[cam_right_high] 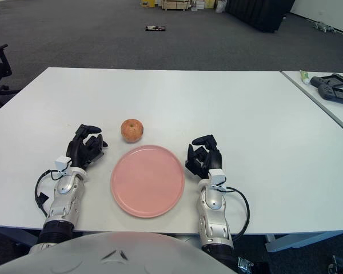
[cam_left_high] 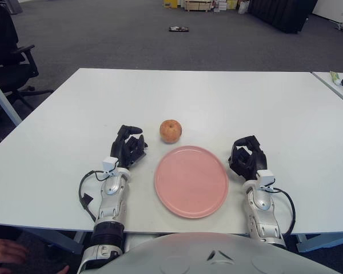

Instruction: Put the apple into the plate.

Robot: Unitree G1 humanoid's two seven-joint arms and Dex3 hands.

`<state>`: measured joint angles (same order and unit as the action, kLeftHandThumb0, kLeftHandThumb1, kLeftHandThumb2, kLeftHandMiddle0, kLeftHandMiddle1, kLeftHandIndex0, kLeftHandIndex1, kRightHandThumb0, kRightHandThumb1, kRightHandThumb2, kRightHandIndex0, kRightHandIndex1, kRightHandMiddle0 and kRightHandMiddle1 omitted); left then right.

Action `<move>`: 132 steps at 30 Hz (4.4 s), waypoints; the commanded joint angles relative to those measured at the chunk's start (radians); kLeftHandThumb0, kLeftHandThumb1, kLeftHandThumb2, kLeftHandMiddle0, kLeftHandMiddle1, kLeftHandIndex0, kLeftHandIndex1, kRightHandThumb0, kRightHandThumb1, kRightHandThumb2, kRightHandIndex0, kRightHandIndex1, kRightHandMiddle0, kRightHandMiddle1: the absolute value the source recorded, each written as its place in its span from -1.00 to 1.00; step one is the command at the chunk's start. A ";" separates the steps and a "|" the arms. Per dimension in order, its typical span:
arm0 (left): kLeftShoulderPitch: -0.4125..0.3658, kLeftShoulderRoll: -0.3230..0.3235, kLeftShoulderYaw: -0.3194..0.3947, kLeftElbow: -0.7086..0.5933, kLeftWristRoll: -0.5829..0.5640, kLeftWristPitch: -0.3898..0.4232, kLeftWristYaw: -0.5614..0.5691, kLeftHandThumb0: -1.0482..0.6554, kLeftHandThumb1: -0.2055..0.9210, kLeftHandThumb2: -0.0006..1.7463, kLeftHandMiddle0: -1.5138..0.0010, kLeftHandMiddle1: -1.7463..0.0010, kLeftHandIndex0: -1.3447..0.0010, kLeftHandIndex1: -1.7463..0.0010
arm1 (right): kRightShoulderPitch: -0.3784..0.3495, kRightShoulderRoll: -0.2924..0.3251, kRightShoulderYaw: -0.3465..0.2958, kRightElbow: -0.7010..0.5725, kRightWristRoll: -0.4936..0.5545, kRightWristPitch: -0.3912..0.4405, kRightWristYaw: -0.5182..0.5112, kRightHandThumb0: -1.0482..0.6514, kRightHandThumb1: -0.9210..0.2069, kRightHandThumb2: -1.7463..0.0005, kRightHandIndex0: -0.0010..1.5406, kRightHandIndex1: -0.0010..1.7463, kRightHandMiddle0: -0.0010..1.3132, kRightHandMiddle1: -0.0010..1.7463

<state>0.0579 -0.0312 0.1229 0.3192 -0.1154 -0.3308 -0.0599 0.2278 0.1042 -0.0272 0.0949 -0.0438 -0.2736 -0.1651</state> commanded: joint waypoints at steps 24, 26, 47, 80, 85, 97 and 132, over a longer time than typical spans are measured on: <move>-0.035 0.028 -0.025 0.010 0.145 -0.017 0.104 -0.23 0.53 0.03 0.29 -1.00 0.47 -1.00 | -0.006 0.006 0.008 -0.007 0.003 0.002 0.001 -0.23 -0.46 -0.08 -0.04 1.00 -0.41 1.00; -0.046 0.034 -0.030 0.016 0.182 -0.031 0.132 -0.23 0.53 0.02 0.28 -1.00 0.47 -1.00 | -0.006 0.008 0.008 -0.007 0.010 -0.001 0.004 -0.23 -0.46 -0.08 -0.05 1.00 -0.42 1.00; -0.212 0.219 -0.150 0.028 0.556 -0.050 0.305 -0.20 0.75 -0.17 0.25 -1.00 0.58 -1.00 | -0.007 0.003 0.011 -0.006 -0.007 0.007 -0.008 -0.23 -0.46 -0.08 -0.03 1.00 -0.41 1.00; -0.524 0.379 -0.502 0.375 0.838 0.030 0.183 -1.00 0.92 -0.71 1.00 1.00 1.00 1.00 | -0.007 0.009 0.011 -0.004 -0.008 -0.008 -0.029 -0.24 -0.43 -0.11 -0.05 1.00 -0.40 1.00; -0.563 0.373 -0.544 0.476 0.858 -0.015 0.222 -1.00 0.98 -0.78 1.00 1.00 1.00 1.00 | -0.005 0.006 0.011 -0.006 -0.009 -0.003 -0.028 -0.24 -0.43 -0.11 -0.06 1.00 -0.39 1.00; -0.618 0.362 -0.599 0.577 0.845 -0.069 0.181 -1.00 1.00 -0.81 1.00 1.00 1.00 1.00 | -0.008 0.004 0.009 -0.003 -0.012 0.005 -0.029 -0.24 -0.42 -0.11 -0.06 1.00 -0.39 1.00; -0.757 0.293 -0.607 0.630 0.767 -0.063 0.004 -1.00 0.90 -0.87 1.00 1.00 1.00 1.00 | 0.006 0.014 0.014 -0.008 -0.012 -0.001 -0.036 -0.24 -0.41 -0.12 -0.06 1.00 -0.39 1.00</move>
<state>-0.6298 0.2420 -0.5101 0.9528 0.6717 -0.4023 -0.0488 0.2335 0.1053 -0.0133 0.0944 -0.0540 -0.2714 -0.1948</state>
